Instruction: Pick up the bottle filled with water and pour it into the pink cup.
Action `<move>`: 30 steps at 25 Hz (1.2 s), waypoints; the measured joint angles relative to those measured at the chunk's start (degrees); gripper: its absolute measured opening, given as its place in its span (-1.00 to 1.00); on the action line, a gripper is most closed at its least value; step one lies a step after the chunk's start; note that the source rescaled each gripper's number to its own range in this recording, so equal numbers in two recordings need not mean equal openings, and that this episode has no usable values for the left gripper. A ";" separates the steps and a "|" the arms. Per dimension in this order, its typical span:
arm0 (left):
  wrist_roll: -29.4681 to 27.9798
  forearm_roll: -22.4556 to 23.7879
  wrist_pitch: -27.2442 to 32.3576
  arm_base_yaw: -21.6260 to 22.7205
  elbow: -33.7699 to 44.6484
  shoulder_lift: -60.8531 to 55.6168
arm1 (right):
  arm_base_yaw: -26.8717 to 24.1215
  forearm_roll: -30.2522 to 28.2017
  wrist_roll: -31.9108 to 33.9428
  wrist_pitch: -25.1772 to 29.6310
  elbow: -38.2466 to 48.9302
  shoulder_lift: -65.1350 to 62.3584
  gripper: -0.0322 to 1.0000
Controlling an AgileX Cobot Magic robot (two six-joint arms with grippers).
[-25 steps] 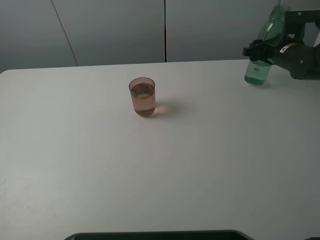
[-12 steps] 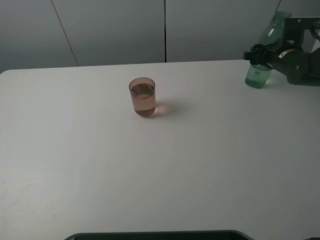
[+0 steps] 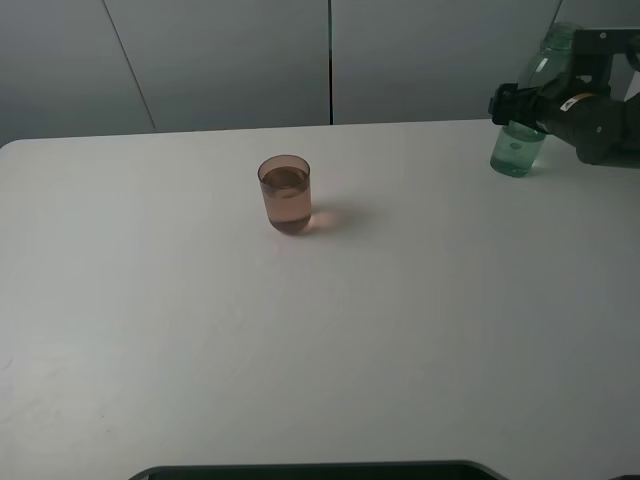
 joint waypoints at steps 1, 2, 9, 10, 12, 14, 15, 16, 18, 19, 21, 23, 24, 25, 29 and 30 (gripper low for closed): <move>0.00 0.00 0.00 0.00 0.00 0.00 | 0.00 0.00 0.00 0.13 0.00 -0.95 0.99; 0.00 0.00 0.00 0.00 0.00 0.00 | 0.00 0.00 0.00 0.13 0.00 -1.92 0.99; 0.00 0.00 0.00 0.00 0.00 0.00 | 0.00 -0.63 -0.33 4.60 0.00 -11.60 1.00; 0.00 0.00 0.00 0.00 0.00 0.00 | 0.00 -0.63 -0.33 6.77 -0.25 -13.51 1.00; 0.00 0.00 0.00 0.00 0.00 0.00 | 0.00 0.03 -0.42 13.04 -1.84 -17.02 1.00; 0.00 0.00 0.00 0.00 0.00 0.00 | 0.00 0.18 -0.42 22.67 -4.38 -20.27 1.00; 0.00 0.00 0.00 0.00 0.00 0.00 | 0.00 0.18 -0.42 28.74 -6.16 -21.93 1.00; 0.00 0.00 0.00 0.00 0.00 0.00 | 0.00 0.18 -0.42 34.12 -8.09 -23.47 1.00; 0.00 0.00 0.00 0.00 0.00 0.00 | 0.00 0.06 -0.46 48.41 -11.58 -26.33 1.00; 0.00 0.00 0.00 0.00 0.00 0.00 | 0.00 0.06 -0.46 55.07 -13.42 -27.87 1.00; 0.00 0.00 0.00 0.00 0.00 0.00 | 0.00 0.06 -1.06 71.62 -16.42 -30.82 1.00; 0.00 0.00 0.00 0.00 0.00 0.00 | 0.00 0.06 -1.70 85.37 -18.10 -34.37 1.00; 0.00 0.00 0.00 0.00 0.00 0.00 | 0.00 0.06 -1.94 91.42 -18.37 -36.37 1.00; 0.00 0.00 0.00 0.00 0.00 0.00 | 0.00 0.06 -1.92 96.57 -18.35 -38.11 1.00; 0.00 0.00 0.00 0.00 0.00 0.00 | 0.00 -0.06 -1.92 107.00 -18.35 -45.67 1.00; 0.00 0.00 0.00 0.00 0.00 0.00 | 0.00 -0.06 -1.81 107.50 -18.35 -47.56 1.00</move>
